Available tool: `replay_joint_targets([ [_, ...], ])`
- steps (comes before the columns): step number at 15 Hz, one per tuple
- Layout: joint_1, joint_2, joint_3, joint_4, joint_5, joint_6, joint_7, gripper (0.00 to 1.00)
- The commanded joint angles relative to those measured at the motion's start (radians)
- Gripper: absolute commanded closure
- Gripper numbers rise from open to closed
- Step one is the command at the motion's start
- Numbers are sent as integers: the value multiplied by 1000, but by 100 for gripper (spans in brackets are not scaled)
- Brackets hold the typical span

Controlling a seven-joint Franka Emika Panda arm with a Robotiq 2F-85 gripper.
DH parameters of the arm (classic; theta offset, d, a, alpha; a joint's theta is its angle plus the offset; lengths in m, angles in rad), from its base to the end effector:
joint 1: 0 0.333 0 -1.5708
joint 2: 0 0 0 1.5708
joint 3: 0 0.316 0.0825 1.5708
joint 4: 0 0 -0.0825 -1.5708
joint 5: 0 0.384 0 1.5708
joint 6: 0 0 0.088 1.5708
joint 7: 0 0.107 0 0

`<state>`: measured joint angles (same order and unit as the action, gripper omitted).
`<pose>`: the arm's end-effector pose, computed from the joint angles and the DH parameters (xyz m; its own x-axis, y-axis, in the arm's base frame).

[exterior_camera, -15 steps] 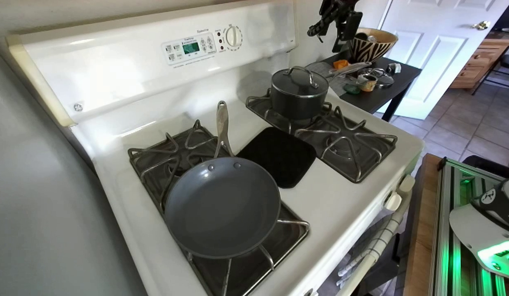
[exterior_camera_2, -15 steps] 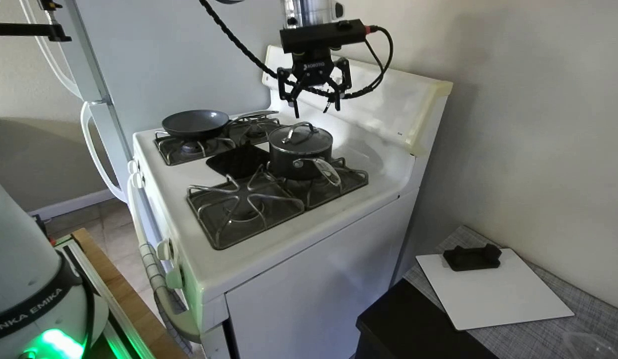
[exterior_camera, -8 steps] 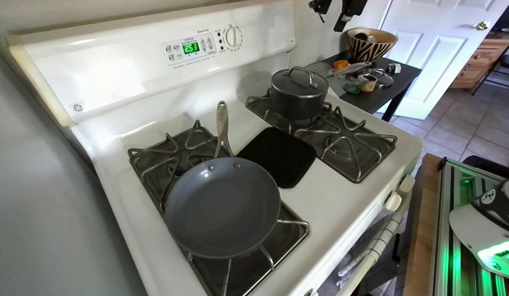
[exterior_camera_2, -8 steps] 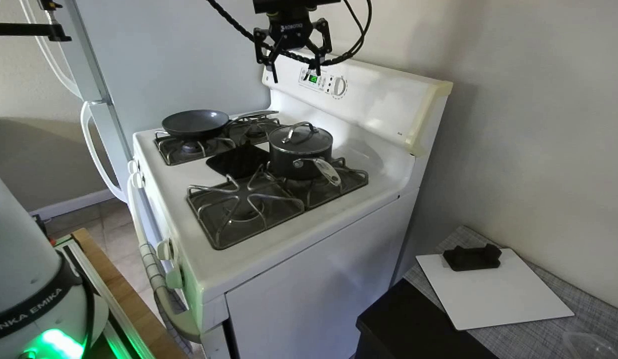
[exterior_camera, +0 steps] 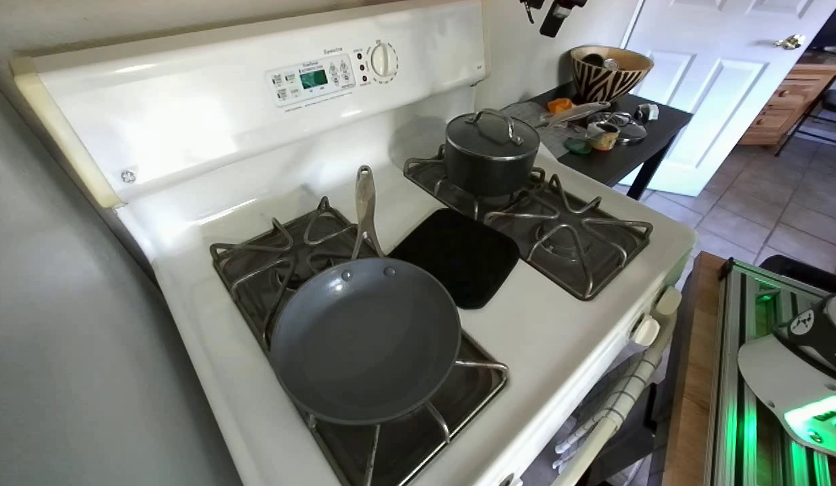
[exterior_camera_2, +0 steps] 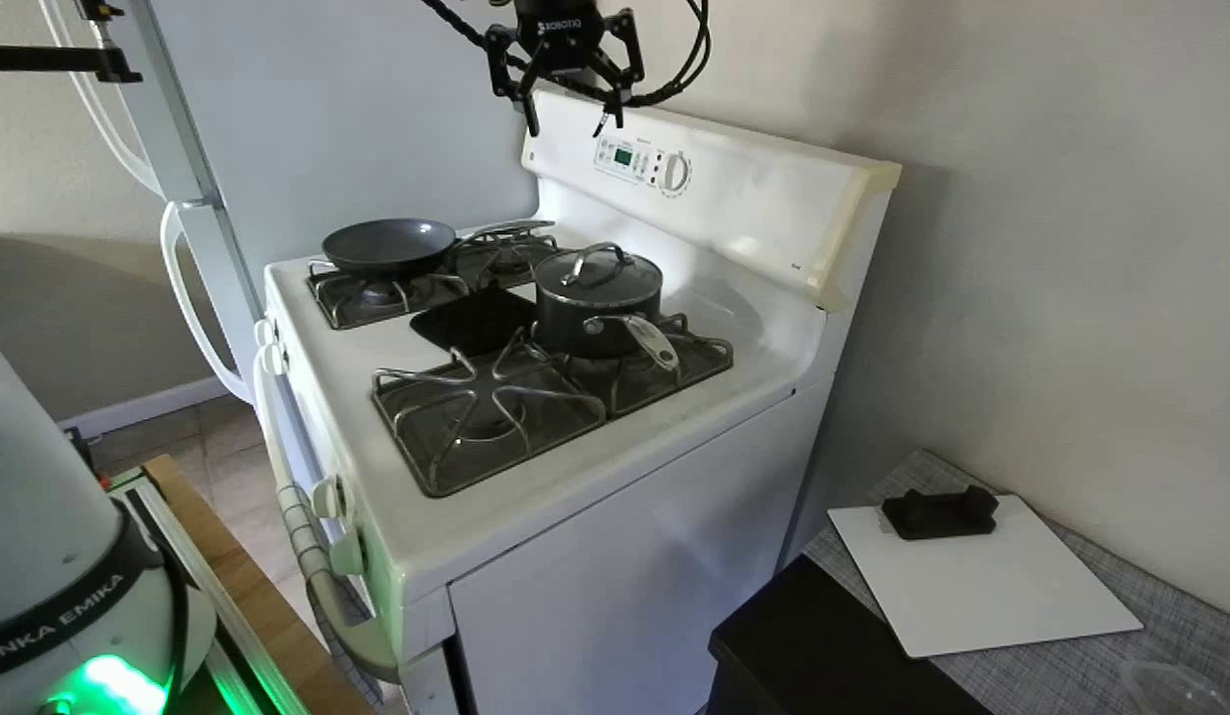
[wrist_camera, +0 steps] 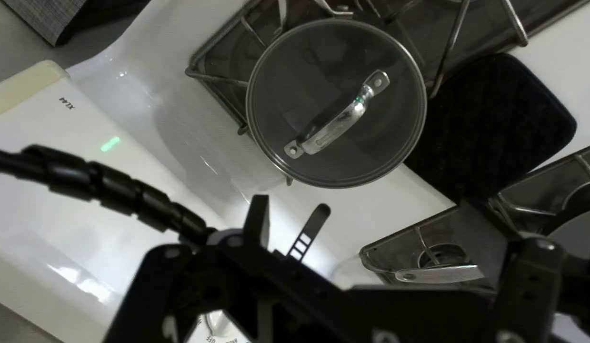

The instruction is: Put the lid on the right pot, the push the pot backwards

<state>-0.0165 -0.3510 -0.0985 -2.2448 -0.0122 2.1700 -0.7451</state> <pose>0.4697 -0.0587 0.5346 0.7742 0.5955 0.2145 0.5715 -0.8033 0.1675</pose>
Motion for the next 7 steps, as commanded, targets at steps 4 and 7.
replay_joint_targets([
  [4,16,1,-10,2,-9,-3,66,0],
  [7,16,1,-11,2,-9,-3,66,0],
])
